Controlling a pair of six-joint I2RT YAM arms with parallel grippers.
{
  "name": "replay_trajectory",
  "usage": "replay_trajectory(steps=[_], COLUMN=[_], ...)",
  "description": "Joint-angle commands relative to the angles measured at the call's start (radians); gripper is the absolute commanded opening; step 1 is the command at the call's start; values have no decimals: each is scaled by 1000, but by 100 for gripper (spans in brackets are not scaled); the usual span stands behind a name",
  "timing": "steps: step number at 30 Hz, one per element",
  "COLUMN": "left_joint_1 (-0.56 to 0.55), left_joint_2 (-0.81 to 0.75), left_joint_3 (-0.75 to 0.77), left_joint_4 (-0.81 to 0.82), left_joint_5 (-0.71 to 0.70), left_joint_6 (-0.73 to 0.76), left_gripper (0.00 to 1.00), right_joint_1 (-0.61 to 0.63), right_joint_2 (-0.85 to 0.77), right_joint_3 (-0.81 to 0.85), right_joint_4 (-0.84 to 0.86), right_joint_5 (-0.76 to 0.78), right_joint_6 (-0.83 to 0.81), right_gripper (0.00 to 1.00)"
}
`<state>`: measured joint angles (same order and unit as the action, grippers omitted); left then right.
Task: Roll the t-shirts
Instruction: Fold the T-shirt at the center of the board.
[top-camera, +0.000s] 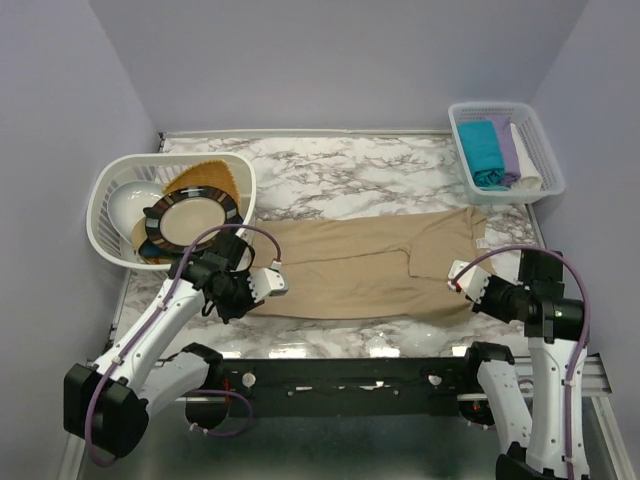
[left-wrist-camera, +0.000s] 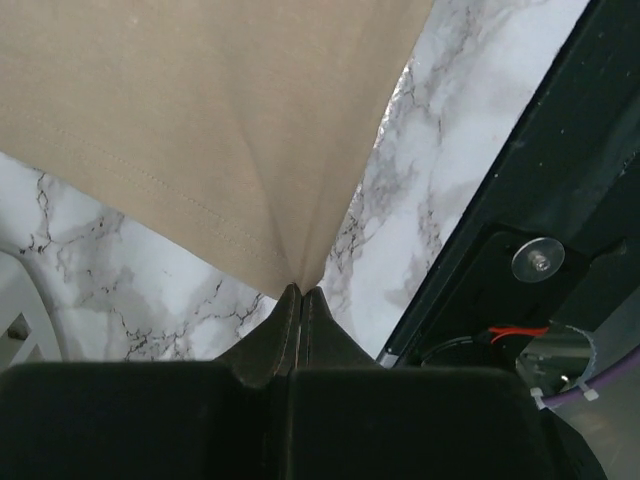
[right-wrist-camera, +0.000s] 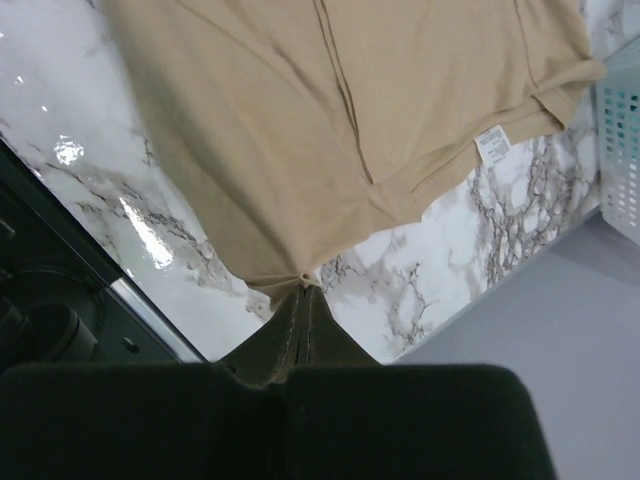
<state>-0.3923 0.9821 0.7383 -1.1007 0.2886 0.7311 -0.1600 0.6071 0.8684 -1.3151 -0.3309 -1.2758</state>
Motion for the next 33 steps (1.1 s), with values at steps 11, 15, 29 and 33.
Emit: replay_trajectory(steps=[11,15,29,33], left_joint_1=[-51,-51,-51,-51], left_joint_2=[-27,81,256,314], left_joint_3=[19,27,82,99], left_joint_4=[-58,10,286,321], left_joint_5=[-98,-135,-266,-281], left_joint_6=[10,-7,-52,-68], left_gripper=[0,0,0,0], right_joint_1=[11,10,11,11], right_joint_2=[-15,54,335,437], right_joint_3=[49,52,127,156], right_joint_4=[-150,-75,148,195], right_joint_5=[4,-3,-22,-17], right_joint_6=[56,122,204,220], right_gripper=[0,0,0,0])
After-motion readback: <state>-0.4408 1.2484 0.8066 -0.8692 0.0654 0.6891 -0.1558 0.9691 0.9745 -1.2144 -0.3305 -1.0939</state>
